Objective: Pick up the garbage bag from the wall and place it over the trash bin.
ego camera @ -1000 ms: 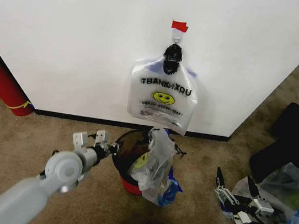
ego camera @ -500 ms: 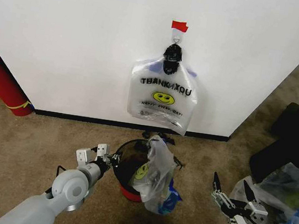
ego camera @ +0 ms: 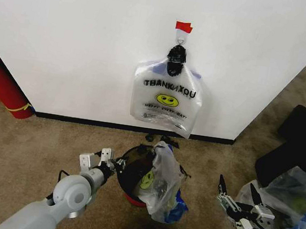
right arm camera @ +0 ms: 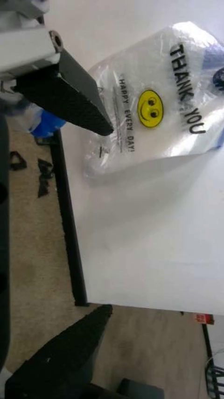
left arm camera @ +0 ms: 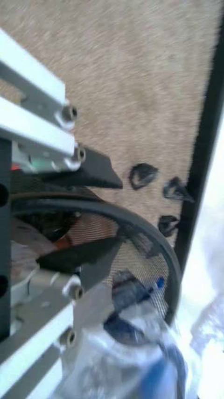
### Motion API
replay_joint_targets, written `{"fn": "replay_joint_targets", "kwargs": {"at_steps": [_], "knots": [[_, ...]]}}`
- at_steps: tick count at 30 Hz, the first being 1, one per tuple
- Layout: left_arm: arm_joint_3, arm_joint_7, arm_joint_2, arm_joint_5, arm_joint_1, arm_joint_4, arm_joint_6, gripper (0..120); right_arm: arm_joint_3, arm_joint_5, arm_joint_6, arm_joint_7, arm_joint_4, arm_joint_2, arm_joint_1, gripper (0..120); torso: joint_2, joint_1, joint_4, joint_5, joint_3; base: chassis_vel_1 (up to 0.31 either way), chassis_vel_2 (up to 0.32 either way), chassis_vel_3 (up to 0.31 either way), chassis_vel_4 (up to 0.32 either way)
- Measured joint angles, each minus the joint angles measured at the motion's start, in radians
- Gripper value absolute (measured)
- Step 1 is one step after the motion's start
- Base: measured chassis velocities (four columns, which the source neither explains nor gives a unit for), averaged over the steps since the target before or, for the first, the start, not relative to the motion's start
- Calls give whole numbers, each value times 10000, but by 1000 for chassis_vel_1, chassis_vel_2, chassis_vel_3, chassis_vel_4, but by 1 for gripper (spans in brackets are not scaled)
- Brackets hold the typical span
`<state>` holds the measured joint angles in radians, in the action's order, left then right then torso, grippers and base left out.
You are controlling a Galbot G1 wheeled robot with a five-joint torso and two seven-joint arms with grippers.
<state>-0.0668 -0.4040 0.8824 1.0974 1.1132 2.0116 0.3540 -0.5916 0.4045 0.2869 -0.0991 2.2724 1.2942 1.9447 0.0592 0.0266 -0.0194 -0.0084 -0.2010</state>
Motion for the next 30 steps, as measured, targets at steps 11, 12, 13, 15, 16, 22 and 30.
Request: {"fn": "replay_joint_targets", "kwargs": {"at_steps": [11,12,13,15,16,22,30], "knots": [[-159,313,-872,-1869,-287,1927,173,77,-91,16,-617,-899,-51,-29,-546,100,0,0,2,6,0,0,0,0,0],[5,430,-885,-2062,-424,2272,351,81,-178,42,-728,-1087,-130,-20,-666,100,0,0,1,5,1,0,0,0,0],[174,514,-892,-2169,-552,2515,544,86,-277,53,-791,-1187,-228,-10,-778,100,0,0,0,6,1,0,0,0,0],[622,703,-932,-2371,-906,2892,889,93,-531,75,-908,-1305,-438,10,-999,100,0,0,3,5,1,0,0,0,0],[877,882,-982,-2510,-1157,3020,1038,95,-648,87,-996,-1362,-525,36,-1113,100,0,0,-1,4,1,0,0,0,0],[3485,1189,-1264,-2346,-3824,2715,2193,100,-881,130,-1411,-1734,-805,284,-1641,100,-1,0,2,3,0,0,0,0,0],[6567,-772,-400,-113,-7584,2207,3810,100,-1107,198,-1422,-1815,-1288,368,-1761,100,-1,0,-1,7,0,0,0,0,0]]}}
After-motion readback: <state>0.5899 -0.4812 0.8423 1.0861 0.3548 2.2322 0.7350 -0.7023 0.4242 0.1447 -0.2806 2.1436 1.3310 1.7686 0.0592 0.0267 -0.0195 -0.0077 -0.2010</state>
